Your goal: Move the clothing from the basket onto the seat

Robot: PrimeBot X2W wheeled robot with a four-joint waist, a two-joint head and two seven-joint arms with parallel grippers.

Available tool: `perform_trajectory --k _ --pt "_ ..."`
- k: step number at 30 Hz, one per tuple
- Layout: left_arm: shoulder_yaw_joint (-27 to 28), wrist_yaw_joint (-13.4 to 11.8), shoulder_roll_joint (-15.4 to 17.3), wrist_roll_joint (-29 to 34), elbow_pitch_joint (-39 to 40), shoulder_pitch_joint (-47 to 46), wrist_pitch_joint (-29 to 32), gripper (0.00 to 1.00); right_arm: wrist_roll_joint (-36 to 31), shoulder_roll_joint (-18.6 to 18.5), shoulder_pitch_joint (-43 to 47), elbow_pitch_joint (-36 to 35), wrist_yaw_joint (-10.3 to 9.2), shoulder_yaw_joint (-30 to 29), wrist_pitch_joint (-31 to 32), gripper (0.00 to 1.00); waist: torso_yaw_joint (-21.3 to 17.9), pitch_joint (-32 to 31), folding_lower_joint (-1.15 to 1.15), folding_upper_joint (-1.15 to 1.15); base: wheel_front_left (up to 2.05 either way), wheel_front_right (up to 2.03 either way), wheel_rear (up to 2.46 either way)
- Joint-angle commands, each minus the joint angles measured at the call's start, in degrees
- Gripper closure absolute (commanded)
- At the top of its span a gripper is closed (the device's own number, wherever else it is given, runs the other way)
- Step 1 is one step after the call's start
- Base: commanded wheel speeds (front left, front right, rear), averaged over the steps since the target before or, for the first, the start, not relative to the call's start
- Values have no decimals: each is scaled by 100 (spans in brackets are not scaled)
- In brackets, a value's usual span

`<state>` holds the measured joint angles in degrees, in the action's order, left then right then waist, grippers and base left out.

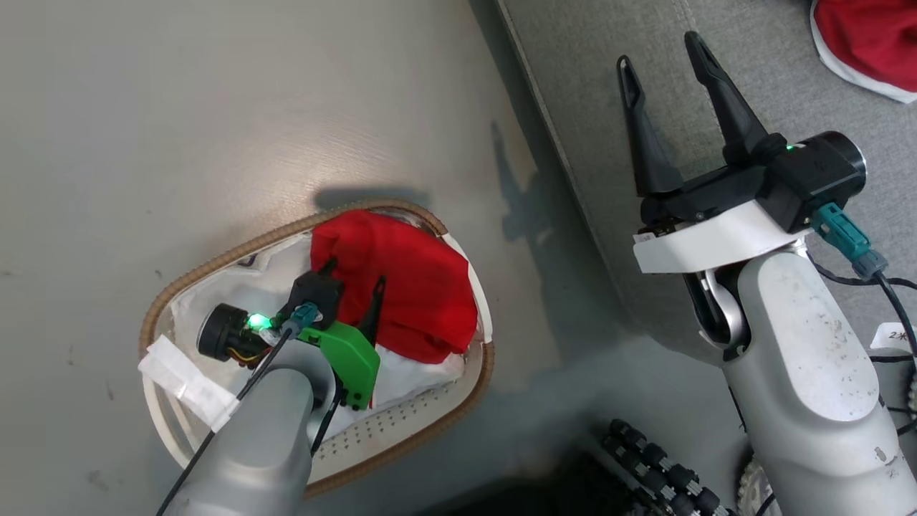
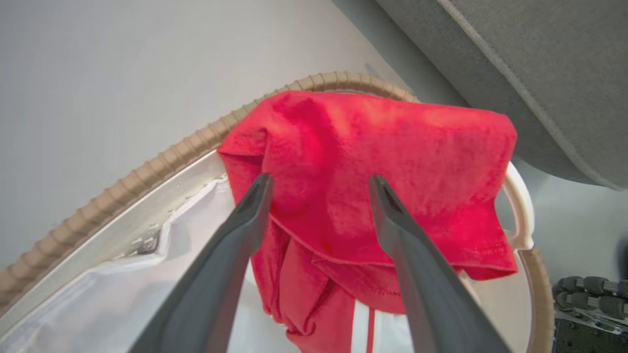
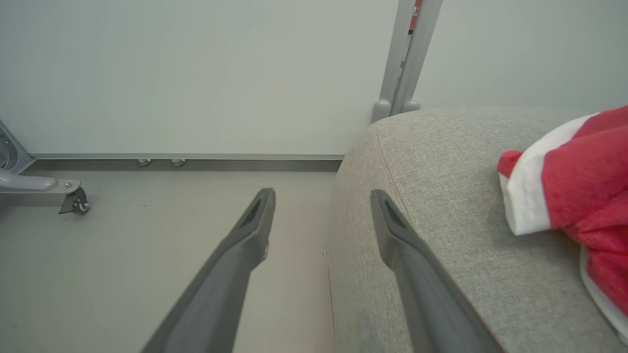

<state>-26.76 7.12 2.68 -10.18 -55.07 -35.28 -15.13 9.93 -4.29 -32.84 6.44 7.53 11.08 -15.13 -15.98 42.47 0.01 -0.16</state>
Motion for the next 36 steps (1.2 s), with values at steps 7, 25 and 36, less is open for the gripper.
perform_trajectory --k 7,25,36 --pt "-151 33 47 -25 -278 -526 -3 0 -42 63 -94 -76 -8 -137 -1 0 -337 667 -1 16 0 0 0" --pt "-1557 38 74 -1356 -720 -938 -3 100 -2 117 -170 9 -8 -114 -2 0 -345 616 -1 16 0 0 0" --pt "-1601 38 121 -1691 -62 -374 -3 100 -48 60 121 243 -8 -154 -1 0 90 -451 -1 16 0 0 0"
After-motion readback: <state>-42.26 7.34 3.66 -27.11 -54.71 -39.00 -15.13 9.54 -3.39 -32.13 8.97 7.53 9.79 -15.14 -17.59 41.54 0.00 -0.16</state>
